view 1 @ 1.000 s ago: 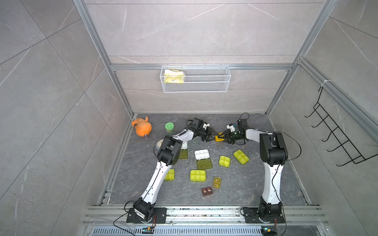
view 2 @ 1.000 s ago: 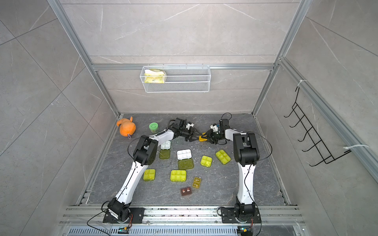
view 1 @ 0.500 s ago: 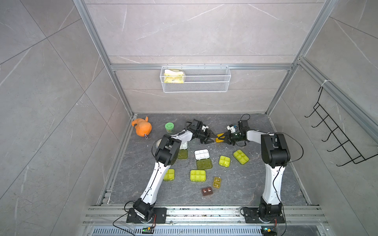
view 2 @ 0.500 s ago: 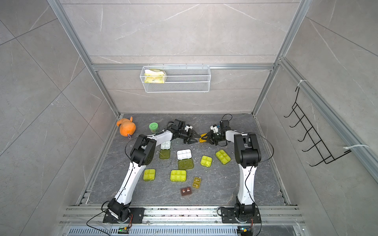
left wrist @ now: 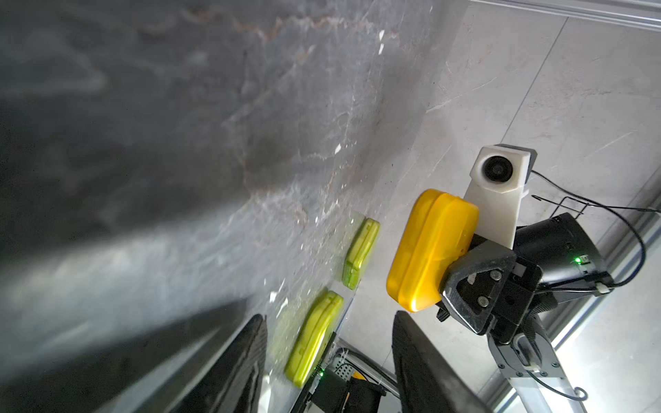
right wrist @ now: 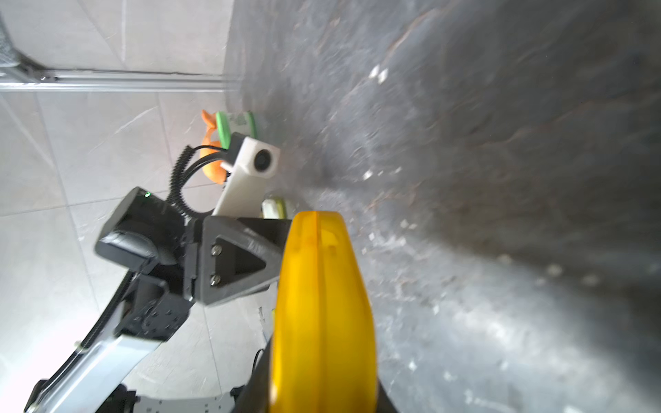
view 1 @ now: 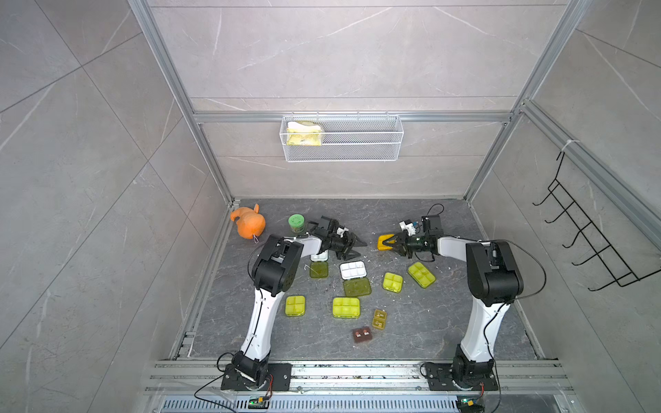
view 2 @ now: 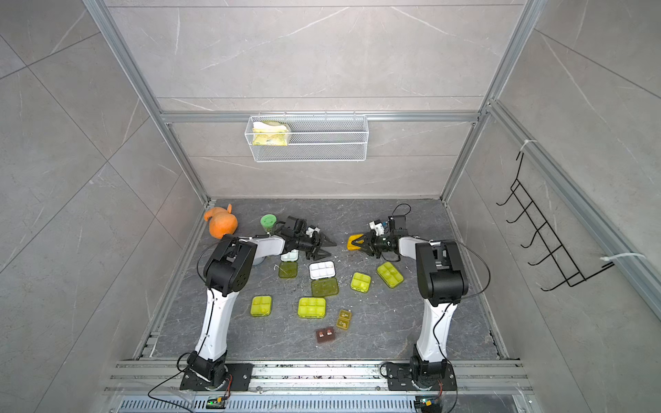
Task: Close pillboxes
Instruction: Pick up the pillbox at the center of the board, then close the lid on the pillbox.
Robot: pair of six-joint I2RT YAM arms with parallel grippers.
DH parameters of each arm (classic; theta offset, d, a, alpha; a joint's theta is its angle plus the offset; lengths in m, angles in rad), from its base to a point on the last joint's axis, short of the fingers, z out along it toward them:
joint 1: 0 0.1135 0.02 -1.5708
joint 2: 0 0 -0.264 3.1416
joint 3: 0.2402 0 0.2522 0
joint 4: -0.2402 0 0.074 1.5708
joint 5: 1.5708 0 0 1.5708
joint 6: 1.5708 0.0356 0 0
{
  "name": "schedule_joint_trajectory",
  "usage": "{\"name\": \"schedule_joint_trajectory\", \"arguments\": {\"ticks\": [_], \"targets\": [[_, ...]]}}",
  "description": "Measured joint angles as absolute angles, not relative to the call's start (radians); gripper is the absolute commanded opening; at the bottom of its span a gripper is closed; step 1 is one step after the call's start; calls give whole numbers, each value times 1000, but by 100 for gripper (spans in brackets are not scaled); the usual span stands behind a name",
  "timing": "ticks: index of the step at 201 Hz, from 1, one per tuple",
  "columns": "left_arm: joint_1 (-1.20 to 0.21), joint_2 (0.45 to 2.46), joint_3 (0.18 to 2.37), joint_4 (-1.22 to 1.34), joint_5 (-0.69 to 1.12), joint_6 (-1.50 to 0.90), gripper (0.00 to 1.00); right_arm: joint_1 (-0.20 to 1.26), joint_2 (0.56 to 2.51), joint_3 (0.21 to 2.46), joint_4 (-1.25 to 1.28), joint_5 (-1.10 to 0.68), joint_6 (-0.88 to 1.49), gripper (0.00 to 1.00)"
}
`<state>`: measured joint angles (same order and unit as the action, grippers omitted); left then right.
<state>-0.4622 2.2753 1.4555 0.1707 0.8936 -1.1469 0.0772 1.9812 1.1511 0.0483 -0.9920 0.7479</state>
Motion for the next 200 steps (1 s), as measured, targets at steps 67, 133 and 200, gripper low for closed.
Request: {"name": "schedule_joint_trajectory", "arguments": {"ticks": [67,133,200], "targets": [[-454,2041,1262,564,897,-1372,99,112,1726,1027,216,-1073,956,26],[-499,1893,1232,706,913,-1443,100,199,1525,1023,248,-1066,1090,26],[-554,1825,1232,666,920,-1431,85,268,1486,1023,260,-1040,1139,27]]}}
